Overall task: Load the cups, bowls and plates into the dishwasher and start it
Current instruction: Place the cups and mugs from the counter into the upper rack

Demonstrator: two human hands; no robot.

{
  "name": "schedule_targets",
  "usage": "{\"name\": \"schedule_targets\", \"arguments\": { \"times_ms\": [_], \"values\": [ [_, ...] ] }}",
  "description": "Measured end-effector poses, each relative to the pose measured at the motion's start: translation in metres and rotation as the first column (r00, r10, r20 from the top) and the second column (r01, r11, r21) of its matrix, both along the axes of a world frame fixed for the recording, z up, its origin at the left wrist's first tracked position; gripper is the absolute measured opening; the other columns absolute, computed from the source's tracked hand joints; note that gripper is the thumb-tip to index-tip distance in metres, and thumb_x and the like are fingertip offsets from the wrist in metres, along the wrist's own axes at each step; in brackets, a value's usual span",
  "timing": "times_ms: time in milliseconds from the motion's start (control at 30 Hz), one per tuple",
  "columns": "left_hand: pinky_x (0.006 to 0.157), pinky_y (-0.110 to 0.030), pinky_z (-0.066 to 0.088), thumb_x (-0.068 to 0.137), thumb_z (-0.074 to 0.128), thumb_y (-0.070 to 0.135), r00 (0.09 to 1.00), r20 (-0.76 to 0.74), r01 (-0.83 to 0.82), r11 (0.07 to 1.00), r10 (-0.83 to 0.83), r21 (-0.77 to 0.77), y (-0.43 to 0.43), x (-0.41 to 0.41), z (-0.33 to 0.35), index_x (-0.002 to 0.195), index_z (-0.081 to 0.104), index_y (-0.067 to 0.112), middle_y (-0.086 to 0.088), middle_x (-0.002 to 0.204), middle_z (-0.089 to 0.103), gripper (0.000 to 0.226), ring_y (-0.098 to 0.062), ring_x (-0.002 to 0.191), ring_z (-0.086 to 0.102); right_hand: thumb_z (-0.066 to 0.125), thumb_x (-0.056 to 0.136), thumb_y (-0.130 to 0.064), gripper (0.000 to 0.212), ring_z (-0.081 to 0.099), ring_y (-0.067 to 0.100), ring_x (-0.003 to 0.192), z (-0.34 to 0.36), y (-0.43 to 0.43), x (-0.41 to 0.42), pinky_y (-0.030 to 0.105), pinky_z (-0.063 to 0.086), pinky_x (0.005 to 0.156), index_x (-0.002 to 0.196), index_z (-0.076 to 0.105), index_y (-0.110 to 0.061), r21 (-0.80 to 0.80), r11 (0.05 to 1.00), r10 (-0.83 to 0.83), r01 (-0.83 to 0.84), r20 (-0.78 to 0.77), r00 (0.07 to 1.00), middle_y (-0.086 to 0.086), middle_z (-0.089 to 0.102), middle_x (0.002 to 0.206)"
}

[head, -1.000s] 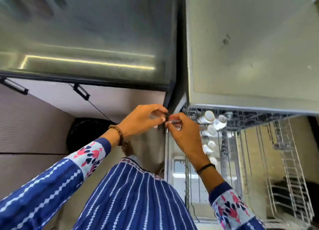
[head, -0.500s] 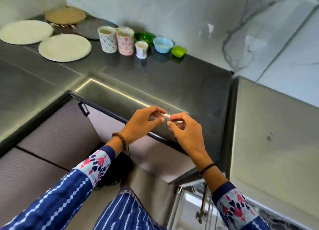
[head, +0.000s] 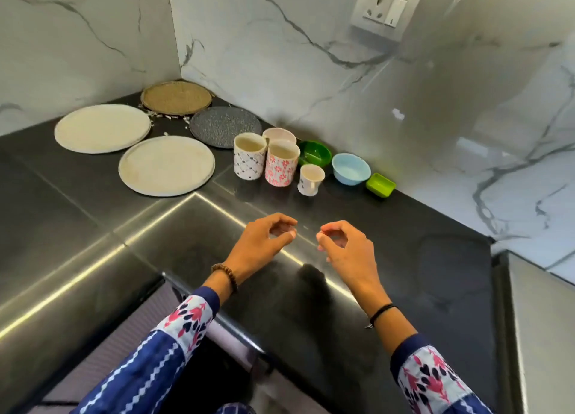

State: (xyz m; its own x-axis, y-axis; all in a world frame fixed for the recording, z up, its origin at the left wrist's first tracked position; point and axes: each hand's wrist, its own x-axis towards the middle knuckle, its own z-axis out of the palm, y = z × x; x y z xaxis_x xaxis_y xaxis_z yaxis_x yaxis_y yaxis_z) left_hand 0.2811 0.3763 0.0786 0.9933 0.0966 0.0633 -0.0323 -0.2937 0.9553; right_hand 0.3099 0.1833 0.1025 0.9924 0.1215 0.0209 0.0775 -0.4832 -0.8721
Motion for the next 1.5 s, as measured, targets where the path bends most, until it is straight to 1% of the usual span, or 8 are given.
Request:
{"name": "schedule_targets", "arguments": {
  "times_ms": [300, 467, 633, 800, 967, 1133, 1300, 1500],
  "values": [
    [0.094, -0.014, 0.044, 0.089, 0.067, 0.016, 0.994, -0.083, 0.073, 0.997, -0.071, 0.021, 0.021, 0.091, -0.016, 0.131, 0.056, 0.018, 0.006, 0.122, 0.062, 0.044, -0.004, 0.113, 0.057, 0.07, 0.092, -0.032, 0.014, 0.072, 0.01, 0.081, -0.018, 0.043, 0.089, 0.027, 0.061, 0.067, 0.103, 0.066, -0.024, -0.049, 0.996, -0.083, 0.078, -0.103, 0.991, -0.004, 0.072, 0.099],
    [0.102, -0.023, 0.04, 0.088, 0.066, 0.01, 0.993, -0.086, 0.086, 0.996, -0.085, 0.004, 0.016, 0.124, -0.023, 0.141, 0.046, 0.017, 0.003, 0.132, 0.055, 0.057, -0.008, 0.123, 0.049, 0.071, 0.091, -0.039, 0.022, 0.069, 0.013, 0.09, -0.031, 0.058, 0.125, 0.041, 0.061, 0.083, 0.106, 0.058, -0.028, -0.116, 0.988, -0.116, 0.104, -0.108, 0.987, -0.006, 0.066, 0.102],
    [0.101, -0.021, 0.038, 0.088, 0.063, 0.005, 0.99, -0.086, 0.109, 0.993, -0.112, -0.038, 0.014, 0.141, -0.024, 0.141, 0.045, 0.015, -0.001, 0.134, 0.056, 0.057, -0.006, 0.121, 0.049, 0.069, 0.092, -0.038, 0.017, 0.066, 0.014, 0.088, -0.036, 0.066, 0.142, 0.04, 0.06, 0.082, 0.099, 0.062, -0.024, -0.191, 0.976, -0.111, 0.105, -0.024, 0.994, 0.002, 0.062, 0.107],
    [0.101, -0.021, 0.037, 0.09, 0.064, 0.007, 0.989, -0.09, 0.118, 0.992, -0.121, -0.039, 0.015, 0.148, -0.027, 0.144, 0.042, 0.014, -0.004, 0.139, 0.054, 0.059, -0.009, 0.126, 0.049, 0.065, 0.096, -0.033, 0.008, 0.067, 0.01, 0.092, -0.042, 0.06, 0.136, 0.041, 0.061, 0.083, 0.091, 0.06, -0.029, -0.066, 0.989, -0.133, 0.131, -0.033, 0.991, -0.003, 0.067, 0.106],
    [0.099, -0.026, 0.048, 0.087, 0.073, 0.022, 0.989, -0.091, 0.11, 0.991, -0.117, -0.075, 0.01, 0.147, -0.03, 0.14, 0.046, 0.017, -0.003, 0.131, 0.059, 0.06, -0.012, 0.118, 0.056, 0.057, 0.099, -0.044, 0.021, 0.07, 0.011, 0.088, -0.033, 0.046, 0.113, 0.038, 0.062, 0.082, 0.093, 0.063, -0.025, 0.057, 0.983, -0.172, 0.176, -0.069, 0.983, -0.007, 0.071, 0.092],
    [0.074, -0.005, 0.047, 0.074, 0.082, 0.041, 0.975, -0.116, 0.184, 0.982, -0.189, -0.054, 0.0, 0.136, -0.015, 0.134, 0.049, 0.025, 0.008, 0.115, 0.061, 0.07, -0.002, 0.097, 0.06, 0.058, 0.098, -0.048, 0.024, 0.07, 0.011, 0.095, -0.023, 0.024, 0.077, 0.041, 0.06, 0.087, 0.096, 0.066, -0.025, 0.146, 0.975, -0.156, 0.169, -0.094, 0.983, -0.005, 0.074, 0.098],
    [0.073, -0.01, 0.052, 0.07, 0.084, 0.046, 0.918, -0.188, 0.351, 0.936, -0.35, -0.026, -0.014, 0.116, 0.001, 0.119, 0.06, 0.029, 0.014, 0.106, 0.067, 0.057, -0.003, 0.095, 0.064, 0.067, 0.095, -0.037, 0.022, 0.07, 0.014, 0.104, -0.011, -0.007, 0.037, 0.042, 0.058, 0.093, 0.109, 0.068, -0.02, 0.266, 0.936, -0.192, 0.231, -0.167, 0.967, -0.001, 0.075, 0.106],
    [0.083, -0.032, 0.059, 0.067, 0.088, 0.037, 0.839, -0.234, 0.435, 0.864, -0.491, -0.253, -0.063, 0.074, 0.001, 0.11, 0.064, 0.024, 0.003, 0.101, 0.073, 0.05, -0.013, 0.094, 0.071, 0.065, 0.094, -0.034, 0.035, 0.071, 0.018, 0.106, 0.001, -0.045, -0.025, 0.032, 0.059, 0.086, 0.123, 0.062, -0.013, 0.454, 0.809, -0.197, 0.373, -0.387, 0.901, 0.003, 0.074, 0.114]
  ]
}}
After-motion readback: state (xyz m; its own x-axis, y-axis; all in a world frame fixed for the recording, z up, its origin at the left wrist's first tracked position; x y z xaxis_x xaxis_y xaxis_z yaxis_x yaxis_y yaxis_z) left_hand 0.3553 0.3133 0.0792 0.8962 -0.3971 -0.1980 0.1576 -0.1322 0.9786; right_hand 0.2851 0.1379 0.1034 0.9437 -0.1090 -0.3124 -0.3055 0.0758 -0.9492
